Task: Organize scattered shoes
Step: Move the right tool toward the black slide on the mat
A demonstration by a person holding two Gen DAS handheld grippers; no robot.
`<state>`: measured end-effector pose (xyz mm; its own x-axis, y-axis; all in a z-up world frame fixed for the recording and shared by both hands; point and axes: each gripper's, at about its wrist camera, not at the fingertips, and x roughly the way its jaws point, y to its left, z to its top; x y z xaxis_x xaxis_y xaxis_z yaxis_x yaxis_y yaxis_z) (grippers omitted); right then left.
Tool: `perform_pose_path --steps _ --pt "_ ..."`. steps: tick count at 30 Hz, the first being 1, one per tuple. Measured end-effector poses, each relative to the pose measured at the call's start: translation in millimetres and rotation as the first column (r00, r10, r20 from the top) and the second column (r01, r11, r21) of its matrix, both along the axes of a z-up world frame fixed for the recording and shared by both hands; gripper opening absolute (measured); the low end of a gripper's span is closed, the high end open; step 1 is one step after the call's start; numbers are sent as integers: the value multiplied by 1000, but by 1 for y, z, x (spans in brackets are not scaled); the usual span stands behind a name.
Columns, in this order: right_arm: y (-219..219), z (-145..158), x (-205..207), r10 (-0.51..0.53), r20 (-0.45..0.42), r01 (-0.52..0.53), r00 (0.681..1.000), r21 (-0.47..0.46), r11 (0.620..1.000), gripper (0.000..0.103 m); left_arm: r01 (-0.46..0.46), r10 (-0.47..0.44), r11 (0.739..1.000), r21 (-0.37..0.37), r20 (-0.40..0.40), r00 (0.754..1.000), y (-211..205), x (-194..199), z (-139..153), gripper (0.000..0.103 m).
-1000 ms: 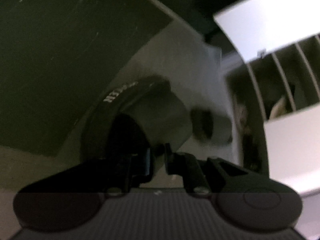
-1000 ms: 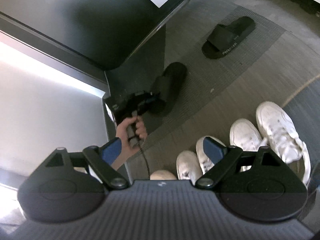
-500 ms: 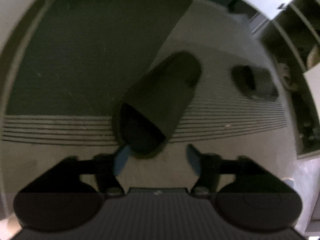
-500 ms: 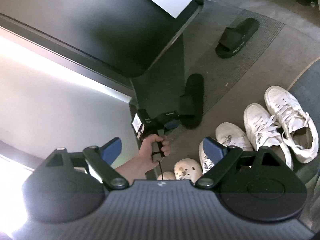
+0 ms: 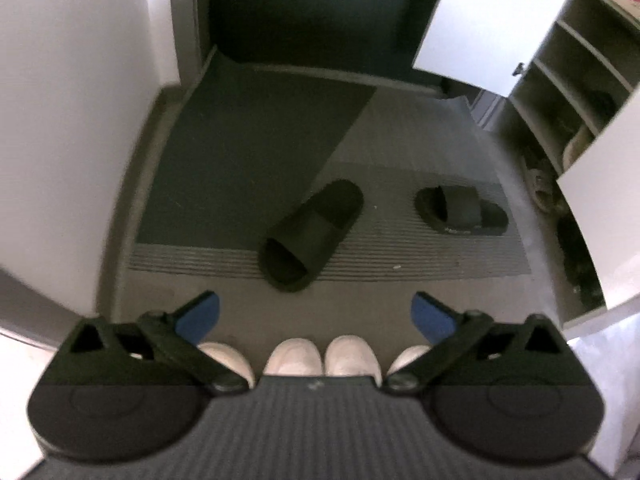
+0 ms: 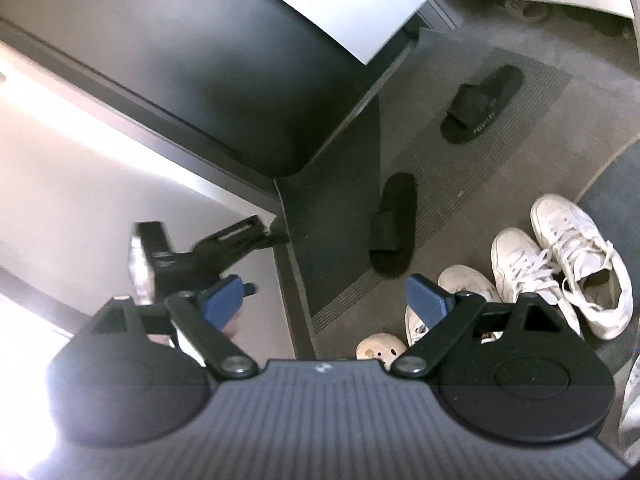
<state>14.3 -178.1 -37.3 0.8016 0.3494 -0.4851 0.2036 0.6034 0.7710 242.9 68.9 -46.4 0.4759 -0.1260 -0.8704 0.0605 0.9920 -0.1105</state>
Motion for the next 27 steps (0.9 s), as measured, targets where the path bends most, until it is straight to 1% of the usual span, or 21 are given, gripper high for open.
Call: perform_pose_path --steps 2,4,5,7,10,11,13,15,17,19,23,25,27 --pt "2 5 -5 -3 29 4 1000 -32 999 91 -8 9 1000 -28 37 999 6 -32 28 103" --pt "3 9 -8 -13 42 16 999 -67 998 91 -12 14 1000 -24 75 997 11 -52 48 103" --pt "3 10 -9 -14 42 17 999 -74 997 91 -14 16 1000 -27 95 995 11 -59 56 103" --pt "3 9 -10 -14 39 18 999 -85 996 91 -22 31 998 -59 157 987 16 -83 76 103" --pt "7 8 -9 17 27 -14 999 -98 995 92 -11 30 996 -83 226 974 12 -112 97 103" --pt "9 8 -9 32 29 -29 999 -99 995 92 -3 22 997 -80 241 970 11 -120 100 103" --pt "12 11 -9 74 62 -67 995 -103 992 91 14 7 997 -76 258 966 7 -135 106 103" --pt "20 20 -8 112 97 -93 989 -175 980 91 31 -9 996 -78 269 963 5 -150 111 103" --pt "24 24 -5 125 97 -102 987 -212 972 91 44 -20 996 -83 274 961 3 -158 112 103" --pt "26 28 9 151 71 -130 986 -237 963 91 59 -37 996 -69 288 957 -1 -161 112 103" --pt "30 43 31 191 58 -155 980 -379 912 91 77 -60 996 -37 328 943 -5 -165 115 103" --pt "32 45 40 198 44 -162 979 -411 897 91 74 -60 997 -28 336 940 -4 -166 115 103" --pt "31 39 63 205 -2 -187 979 -418 889 91 64 -52 998 -25 337 940 -1 -166 116 103"
